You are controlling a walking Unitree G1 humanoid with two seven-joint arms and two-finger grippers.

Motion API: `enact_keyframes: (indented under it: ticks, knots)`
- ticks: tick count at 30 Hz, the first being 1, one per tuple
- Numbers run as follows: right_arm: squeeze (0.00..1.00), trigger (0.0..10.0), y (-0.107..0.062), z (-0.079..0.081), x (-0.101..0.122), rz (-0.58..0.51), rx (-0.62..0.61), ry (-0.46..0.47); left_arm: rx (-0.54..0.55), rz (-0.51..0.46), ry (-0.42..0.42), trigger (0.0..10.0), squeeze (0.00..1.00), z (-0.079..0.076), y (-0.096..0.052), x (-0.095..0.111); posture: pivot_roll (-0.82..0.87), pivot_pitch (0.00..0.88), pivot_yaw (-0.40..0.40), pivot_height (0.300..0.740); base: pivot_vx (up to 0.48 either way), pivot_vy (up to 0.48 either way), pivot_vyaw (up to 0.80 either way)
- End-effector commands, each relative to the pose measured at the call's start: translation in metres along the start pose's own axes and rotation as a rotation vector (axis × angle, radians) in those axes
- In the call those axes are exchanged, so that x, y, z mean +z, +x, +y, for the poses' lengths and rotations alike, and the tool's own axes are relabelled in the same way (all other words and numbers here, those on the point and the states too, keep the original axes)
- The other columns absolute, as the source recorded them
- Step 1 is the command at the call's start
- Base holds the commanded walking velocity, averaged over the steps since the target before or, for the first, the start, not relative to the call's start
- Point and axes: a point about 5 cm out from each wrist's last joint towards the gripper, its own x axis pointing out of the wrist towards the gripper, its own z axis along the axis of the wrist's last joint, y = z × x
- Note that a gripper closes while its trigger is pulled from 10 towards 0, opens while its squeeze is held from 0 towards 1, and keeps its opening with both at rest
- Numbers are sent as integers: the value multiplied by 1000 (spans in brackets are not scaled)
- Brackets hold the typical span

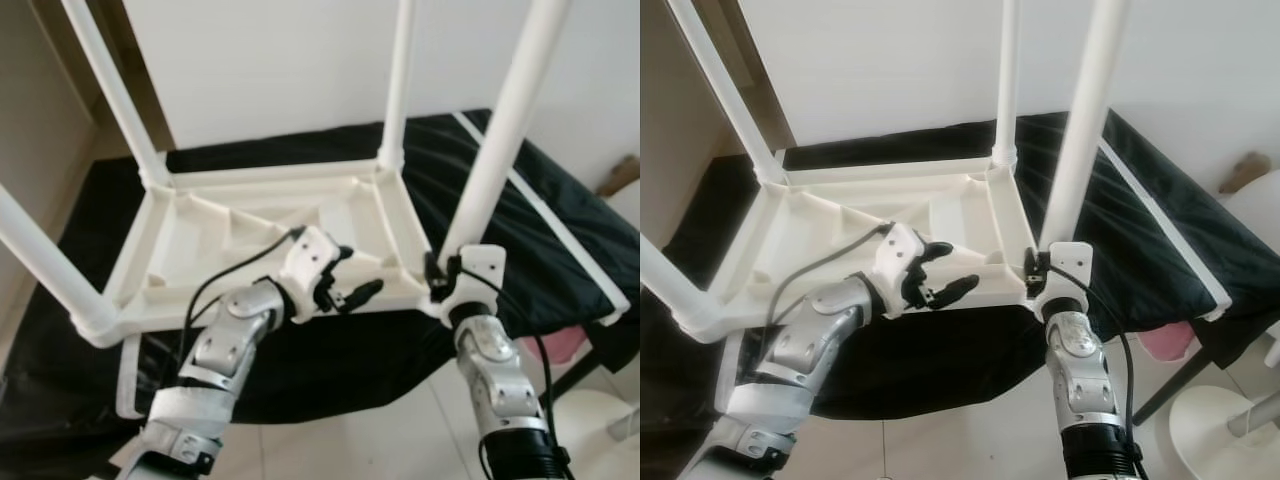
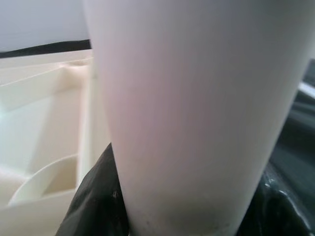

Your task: Building children table

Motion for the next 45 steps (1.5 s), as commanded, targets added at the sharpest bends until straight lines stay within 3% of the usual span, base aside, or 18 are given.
enact_keyframes:
  ticks: [1,3,6,15,18,21,22,27,35,36,37,45]
  knots:
    - [0,10000,-6,-12,-25,121,-143,47,81,19,-48,10000,0,2,2,-6,-116,0,93,740,0,0,0]
    - [0,10000,-9,5,-28,141,-107,69,69,14,-65,10000,0,-1,4,-7,-111,0,96,740,0,0,0]
    - [0,10000,-11,12,-27,142,-73,61,65,2,-79,10000,0,-2,4,-6,-104,0,91,740,0,0,0]
    - [0,10000,-12,18,-21,109,-59,65,70,-5,-133,10000,0,-3,-2,-12,-87,0,61,740,0,0,0]
    - [0,10000,-11,19,-14,52,-31,13,42,26,-102,10000,0,-8,-7,-19,-79,0,52,740,0,0,0]
    - [0,10000,-10,18,-12,47,-24,19,40,29,-97,10000,0,-8,-8,-19,-79,0,52,740,0,0,0]
    - [1000,10000,-11,16,-12,42,-10,23,46,26,-101,10000,0,-7,-10,-19,-76,0,50,740,0,0,0]
    - [1000,10000,-13,14,-11,29,34,48,55,17,-100,10000,0,-3,-11,-16,-80,0,51,740,0,0,0]
    - [1000,10000,-16,-9,-5,-54,166,52,53,5,-72,10000,0,5,-11,-10,-84,0,57,740,0,0,0]
    - [63,10000,-17,-14,-4,-62,213,52,53,5,-70,10000,0,6,-12,-9,-84,0,60,740,0,0,0]
    - [0,10000,-17,-18,-2,-71,269,43,51,6,-65,10000,0,6,-13,-9,-83,0,62,740,0,0,0]
    - [0,10000,-10,-24,10,-104,523,-6,2,11,-17,10000,0,6,-14,-6,-64,0,42,740,0,0,0]
